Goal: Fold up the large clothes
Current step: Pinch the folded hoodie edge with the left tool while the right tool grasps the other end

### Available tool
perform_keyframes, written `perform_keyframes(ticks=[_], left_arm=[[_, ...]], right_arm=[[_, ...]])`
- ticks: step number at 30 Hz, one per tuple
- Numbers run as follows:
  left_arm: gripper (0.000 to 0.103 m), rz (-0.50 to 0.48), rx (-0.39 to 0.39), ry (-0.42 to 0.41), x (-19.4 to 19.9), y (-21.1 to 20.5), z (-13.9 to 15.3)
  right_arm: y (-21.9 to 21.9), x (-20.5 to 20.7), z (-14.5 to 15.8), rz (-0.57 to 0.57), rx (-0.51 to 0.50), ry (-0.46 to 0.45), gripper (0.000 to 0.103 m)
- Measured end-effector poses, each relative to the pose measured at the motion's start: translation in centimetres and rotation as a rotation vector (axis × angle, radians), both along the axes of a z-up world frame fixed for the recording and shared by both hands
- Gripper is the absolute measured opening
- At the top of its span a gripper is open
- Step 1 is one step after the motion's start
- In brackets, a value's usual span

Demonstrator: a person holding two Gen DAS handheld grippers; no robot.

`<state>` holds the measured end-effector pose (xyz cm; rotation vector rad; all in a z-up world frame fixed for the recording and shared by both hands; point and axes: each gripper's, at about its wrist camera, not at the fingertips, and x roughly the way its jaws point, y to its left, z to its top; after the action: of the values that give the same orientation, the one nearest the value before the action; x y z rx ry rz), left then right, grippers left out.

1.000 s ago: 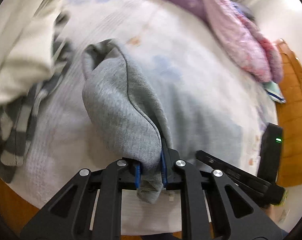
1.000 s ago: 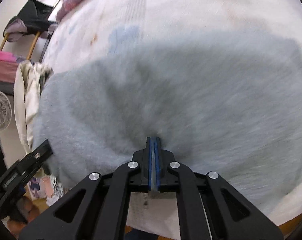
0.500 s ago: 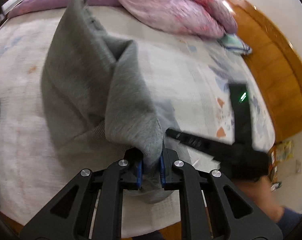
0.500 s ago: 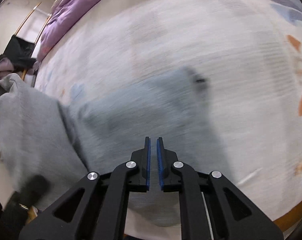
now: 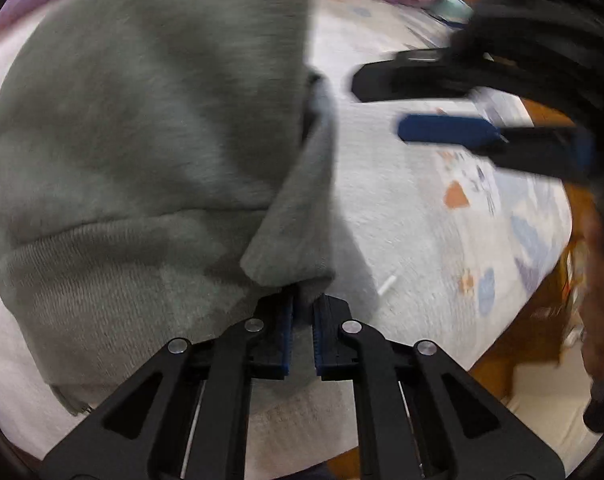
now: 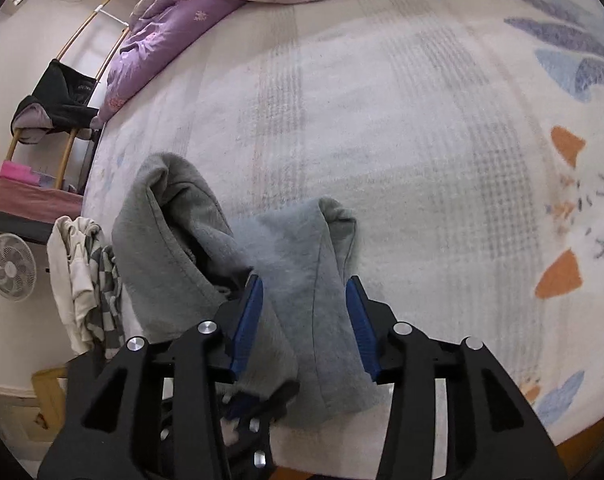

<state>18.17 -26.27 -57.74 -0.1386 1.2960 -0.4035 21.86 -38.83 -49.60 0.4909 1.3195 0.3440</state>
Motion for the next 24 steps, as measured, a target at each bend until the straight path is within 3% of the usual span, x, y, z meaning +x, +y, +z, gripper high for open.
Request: perform_keyframes(ticks=[1, 4, 8, 9, 10, 11, 12, 13, 15, 16, 19, 22, 24], left_arm=[[0.007, -0.018, 0.005, -0.016, 0.0, 0.1, 0.1], [0.007, -0.039, 0.006, -0.049, -0.1, 0.8, 0.7], [0.009, -0.048, 0.005, -0.066, -0.5, 0.9, 0.7], [0.01, -0.06, 0.02, -0.083, -0.7, 0.8, 0.9], [0.017, -0.069, 0.03, -0.088, -0.9, 0.7, 1.3], [0.024, -0.073, 0.028, -0.081, -1.0, 1.0, 1.6], [0.051, -0.065, 0.03, -0.066, -1.2, 1.4, 2.1], [0.062, -0.053, 0.029, -0.065, -1.4, 1.9, 2.5], [0.066, -0.019, -0.03, -0.086, -2.3, 4.2, 4.2], [0.074, 0.002, -0.031, -0.083, -2.6, 5.7, 5.2], [0.077, 0.134, -0.014, -0.099, -2.1, 10.1, 6.6], [0.079, 0.302, 0.002, -0.053, -0.1, 14.2, 6.1], [0.079, 0.369, -0.011, -0.007, 2.0, 16.1, 4.1]], right_arm=[[0.7, 0.0, -0.2, 0.034, 0.03, 0.008, 0.058], [1.9, 0.0, -1.7, 0.066, 0.124, 0.041, 0.063], [3.9, 0.5, -4.1, 0.096, 0.209, 0.112, 0.063], [4.9, 0.5, -4.4, 0.12, 0.2, 0.115, 0.059], [5.6, 0.5, -4.5, 0.137, 0.179, 0.107, 0.033], [5.9, 0.5, -4.6, 0.144, 0.149, 0.106, 0.023], [5.9, 0.6, -4.4, 0.134, 0.124, 0.1, 0.018], [5.7, 0.6, -4.1, 0.117, 0.099, 0.088, 0.015], [4.6, 0.2, -3.1, 0.075, 0.07, 0.071, 0.014], [3.9, -0.1, -2.8, 0.052, 0.063, 0.072, 0.013], [2.1, -1.0, -2.6, 0.018, -0.013, 0.074, 0.013], [-0.2, -1.6, -5.5, -0.042, -0.082, 0.155, 0.013], [-0.8, -1.8, -7.8, -0.063, -0.08, 0.212, 0.014]])
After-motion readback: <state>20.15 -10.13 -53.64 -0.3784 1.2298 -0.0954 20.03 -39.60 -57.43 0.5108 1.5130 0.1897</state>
